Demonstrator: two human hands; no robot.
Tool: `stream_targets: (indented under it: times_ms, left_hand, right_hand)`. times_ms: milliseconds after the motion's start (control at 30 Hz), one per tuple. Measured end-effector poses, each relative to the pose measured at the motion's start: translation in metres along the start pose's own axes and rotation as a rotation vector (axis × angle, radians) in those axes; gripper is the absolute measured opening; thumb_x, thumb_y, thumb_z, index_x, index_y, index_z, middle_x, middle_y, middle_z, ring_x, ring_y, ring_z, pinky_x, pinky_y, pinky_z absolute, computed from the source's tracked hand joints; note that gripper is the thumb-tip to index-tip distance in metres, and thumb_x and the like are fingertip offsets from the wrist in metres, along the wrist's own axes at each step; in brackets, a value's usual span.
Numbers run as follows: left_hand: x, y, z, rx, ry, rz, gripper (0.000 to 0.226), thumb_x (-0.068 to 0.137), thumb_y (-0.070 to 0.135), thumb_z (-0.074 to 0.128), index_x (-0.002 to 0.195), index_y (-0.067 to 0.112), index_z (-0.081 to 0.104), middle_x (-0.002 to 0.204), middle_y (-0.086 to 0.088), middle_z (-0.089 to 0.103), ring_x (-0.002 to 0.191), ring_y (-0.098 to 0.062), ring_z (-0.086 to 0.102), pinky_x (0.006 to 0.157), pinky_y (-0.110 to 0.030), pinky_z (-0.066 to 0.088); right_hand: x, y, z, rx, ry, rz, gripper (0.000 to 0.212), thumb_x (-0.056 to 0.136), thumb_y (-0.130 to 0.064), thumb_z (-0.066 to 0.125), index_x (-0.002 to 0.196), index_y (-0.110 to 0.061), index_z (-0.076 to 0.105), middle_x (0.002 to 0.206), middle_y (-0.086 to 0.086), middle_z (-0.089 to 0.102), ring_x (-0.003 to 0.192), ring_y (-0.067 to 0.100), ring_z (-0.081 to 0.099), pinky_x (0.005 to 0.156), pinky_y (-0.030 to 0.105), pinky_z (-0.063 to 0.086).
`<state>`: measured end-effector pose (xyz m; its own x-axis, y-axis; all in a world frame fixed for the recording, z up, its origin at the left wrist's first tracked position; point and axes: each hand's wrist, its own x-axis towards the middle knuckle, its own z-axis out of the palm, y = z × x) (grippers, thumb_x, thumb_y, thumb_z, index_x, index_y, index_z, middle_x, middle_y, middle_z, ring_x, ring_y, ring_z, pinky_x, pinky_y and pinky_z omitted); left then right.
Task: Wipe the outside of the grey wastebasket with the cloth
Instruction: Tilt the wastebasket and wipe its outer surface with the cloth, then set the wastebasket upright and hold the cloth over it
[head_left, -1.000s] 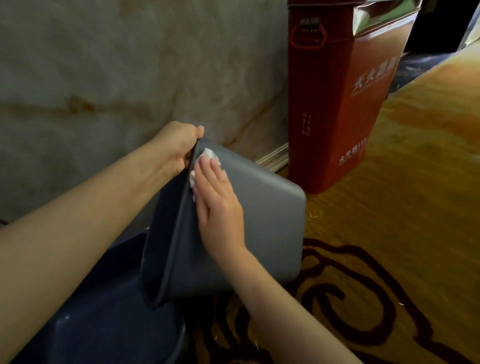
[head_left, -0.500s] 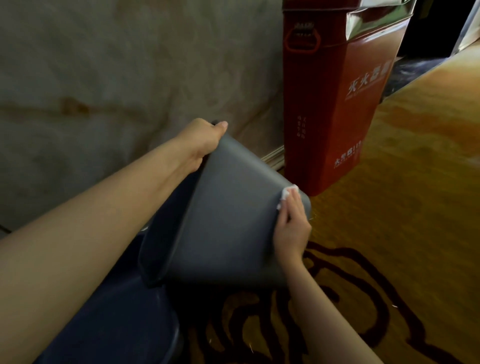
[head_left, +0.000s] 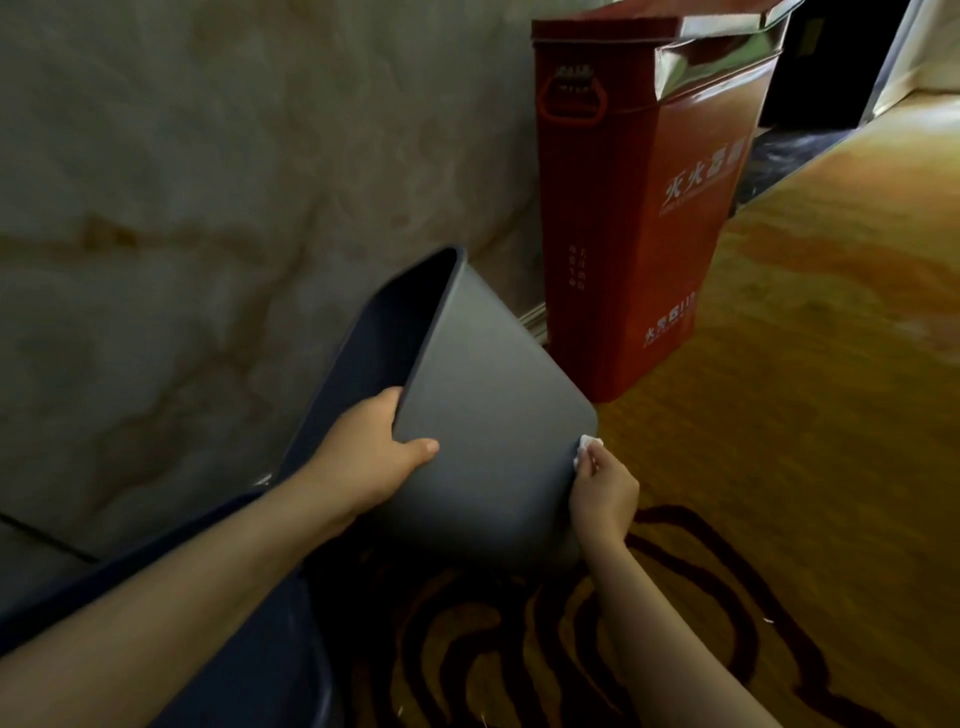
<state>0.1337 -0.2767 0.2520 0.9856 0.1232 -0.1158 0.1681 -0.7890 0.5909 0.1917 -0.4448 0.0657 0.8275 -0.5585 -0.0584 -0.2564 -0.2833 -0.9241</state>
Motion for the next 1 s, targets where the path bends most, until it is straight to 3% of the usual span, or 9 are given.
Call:
stream_targets:
  times_ms: [133,333,433,533,633,833,900,1000]
  left_hand:
    - [0.016,0.007,-0.001,-0.058,0.003,-0.013,0.042,0.08,0.013,0.065,0.121,0.011,0.055,0.119,-0.01,0.063,0.104,-0.026,0.059,0.087,-0.035,0.047]
    - [0.029,0.009,0.001,0.161,0.043,0.111,0.025,0.079,0.018,0.064,0.104,0.017,0.058,0.09,0.004,0.056,0.08,-0.015,0.051,0.054,-0.018,0.033]
    - [0.029,0.0,-0.002,0.307,0.033,0.137,0.018,0.081,0.021,0.06,0.099,0.021,0.056,0.082,0.008,0.054,0.076,-0.014,0.053,0.055,-0.023,0.037]
    - [0.028,-0.019,-0.007,0.434,0.069,0.127,0.014,0.083,0.024,0.057,0.097,0.023,0.057,0.087,0.003,0.062,0.079,-0.017,0.059,0.067,-0.032,0.049]
    - [0.028,-0.038,-0.012,0.513,0.068,0.098,0.013,0.084,0.025,0.055,0.096,0.025,0.058,0.084,0.005,0.064,0.076,-0.015,0.061,0.07,-0.035,0.053]
    - [0.029,-0.067,-0.024,0.493,-0.019,0.075,0.008,0.084,0.026,0.055,0.092,0.026,0.057,0.087,0.007,0.063,0.08,-0.014,0.061,0.071,-0.033,0.051]
    - [0.03,-0.068,-0.031,0.481,-0.096,0.106,0.01,0.083,0.024,0.056,0.092,0.027,0.058,0.087,0.007,0.063,0.08,-0.012,0.06,0.07,-0.031,0.05]
    - [0.032,-0.07,-0.037,0.491,-0.149,0.113,0.017,0.082,0.022,0.055,0.098,0.023,0.061,0.092,0.003,0.066,0.083,-0.015,0.062,0.076,-0.037,0.053]
  right_hand:
    - [-0.001,0.0,-0.002,-0.075,0.029,-0.005,0.024,0.097,-0.022,0.047,0.099,-0.012,0.068,0.078,-0.002,0.065,0.072,0.013,0.059,0.065,0.027,0.044]
    - [-0.01,-0.002,-0.009,-0.154,-0.087,0.038,0.015,0.092,-0.021,0.055,0.092,-0.015,0.069,0.066,-0.012,0.053,0.06,-0.001,0.05,0.053,0.019,0.038]
    - [-0.024,-0.018,-0.007,-0.048,-0.172,0.022,0.012,0.09,-0.017,0.057,0.096,-0.017,0.067,0.068,-0.016,0.054,0.062,-0.001,0.055,0.051,0.014,0.039]
    - [-0.034,-0.047,-0.008,0.089,-0.249,-0.031,0.012,0.09,-0.017,0.057,0.098,-0.017,0.065,0.077,-0.011,0.061,0.07,0.003,0.06,0.058,0.017,0.047]
    - [-0.041,-0.077,-0.016,0.199,-0.311,-0.111,0.015,0.09,-0.018,0.055,0.102,-0.017,0.064,0.087,-0.006,0.064,0.078,0.007,0.062,0.067,0.023,0.052]
    - [-0.061,-0.128,-0.033,0.348,-0.317,-0.374,0.012,0.09,-0.017,0.055,0.096,-0.024,0.063,0.083,-0.012,0.063,0.075,-0.003,0.059,0.061,0.009,0.045]
    - [-0.066,-0.148,-0.032,0.329,-0.35,-0.519,0.015,0.09,-0.016,0.056,0.099,-0.024,0.064,0.085,-0.016,0.062,0.075,-0.006,0.057,0.063,0.005,0.045]
    - [-0.064,-0.181,-0.02,0.188,-0.385,-0.752,0.018,0.09,-0.014,0.056,0.104,-0.019,0.066,0.086,-0.012,0.063,0.073,-0.001,0.056,0.065,0.012,0.043]
